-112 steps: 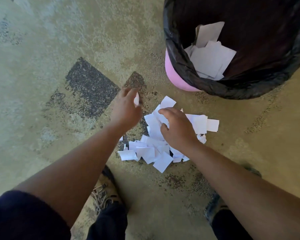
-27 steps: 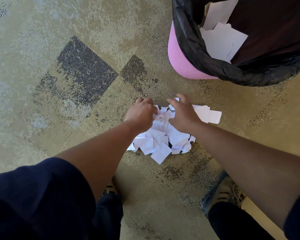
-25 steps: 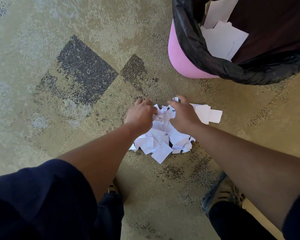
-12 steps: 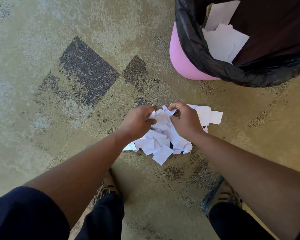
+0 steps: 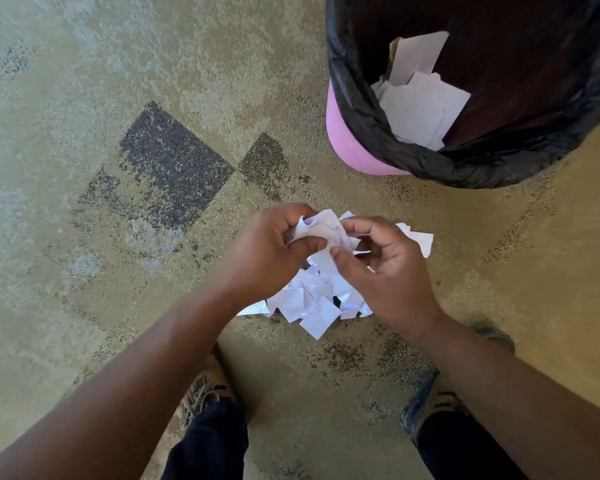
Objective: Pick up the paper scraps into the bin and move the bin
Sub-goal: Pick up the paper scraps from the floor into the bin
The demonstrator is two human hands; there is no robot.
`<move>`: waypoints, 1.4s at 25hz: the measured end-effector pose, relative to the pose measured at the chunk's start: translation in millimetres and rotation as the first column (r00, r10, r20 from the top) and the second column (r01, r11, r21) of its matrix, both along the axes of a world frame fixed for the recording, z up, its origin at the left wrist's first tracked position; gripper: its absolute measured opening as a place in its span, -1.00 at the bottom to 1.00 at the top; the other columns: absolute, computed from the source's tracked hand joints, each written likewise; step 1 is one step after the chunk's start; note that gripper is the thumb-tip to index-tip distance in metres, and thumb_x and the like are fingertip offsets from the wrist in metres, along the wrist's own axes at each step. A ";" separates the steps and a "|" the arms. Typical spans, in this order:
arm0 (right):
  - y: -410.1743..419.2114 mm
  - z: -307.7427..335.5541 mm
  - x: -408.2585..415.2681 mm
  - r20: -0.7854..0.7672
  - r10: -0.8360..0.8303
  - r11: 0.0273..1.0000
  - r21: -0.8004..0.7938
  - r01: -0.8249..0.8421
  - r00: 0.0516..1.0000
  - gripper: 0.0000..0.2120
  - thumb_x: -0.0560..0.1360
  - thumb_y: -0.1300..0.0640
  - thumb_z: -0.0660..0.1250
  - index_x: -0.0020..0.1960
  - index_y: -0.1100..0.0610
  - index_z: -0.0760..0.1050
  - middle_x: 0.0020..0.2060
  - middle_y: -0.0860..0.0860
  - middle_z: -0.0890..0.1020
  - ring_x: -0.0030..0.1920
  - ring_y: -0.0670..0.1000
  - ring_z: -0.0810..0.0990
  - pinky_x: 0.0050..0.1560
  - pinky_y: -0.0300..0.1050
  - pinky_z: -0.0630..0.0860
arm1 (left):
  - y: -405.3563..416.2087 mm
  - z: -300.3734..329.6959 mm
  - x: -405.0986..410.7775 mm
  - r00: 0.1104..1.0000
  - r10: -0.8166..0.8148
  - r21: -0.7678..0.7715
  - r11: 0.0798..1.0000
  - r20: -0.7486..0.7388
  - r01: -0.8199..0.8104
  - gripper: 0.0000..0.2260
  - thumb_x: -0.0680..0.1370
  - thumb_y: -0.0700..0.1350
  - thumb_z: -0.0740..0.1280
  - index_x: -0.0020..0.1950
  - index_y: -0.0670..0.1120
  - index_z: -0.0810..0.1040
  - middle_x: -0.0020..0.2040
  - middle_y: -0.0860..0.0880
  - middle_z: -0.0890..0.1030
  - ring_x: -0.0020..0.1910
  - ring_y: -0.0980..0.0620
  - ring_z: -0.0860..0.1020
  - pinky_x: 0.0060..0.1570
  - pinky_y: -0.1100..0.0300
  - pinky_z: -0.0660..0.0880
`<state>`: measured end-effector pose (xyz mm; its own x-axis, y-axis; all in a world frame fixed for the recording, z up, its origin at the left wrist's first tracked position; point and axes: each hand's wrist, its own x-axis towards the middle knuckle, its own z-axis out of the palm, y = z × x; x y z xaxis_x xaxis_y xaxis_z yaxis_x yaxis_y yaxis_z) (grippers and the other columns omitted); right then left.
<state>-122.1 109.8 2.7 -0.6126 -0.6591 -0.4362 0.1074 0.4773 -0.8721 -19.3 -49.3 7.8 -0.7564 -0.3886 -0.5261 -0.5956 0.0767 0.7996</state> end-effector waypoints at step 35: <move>16.3 29.2 -39.0 -0.647 0.107 0.967 -0.108 -0.230 0.755 -0.80 0.48 0.39 0.23 -0.11 0.31 0.65 -0.16 0.12 0.68 -0.17 0.09 0.65 -0.17 -0.08 0.56 | 15.1 19.0 -48.6 0.920 -0.164 -0.676 0.725 -0.356 -0.132 -0.92 0.44 -0.34 0.36 -0.11 -0.22 0.60 -0.12 -0.09 0.61 -0.15 -0.17 0.55 -0.12 -0.02 0.48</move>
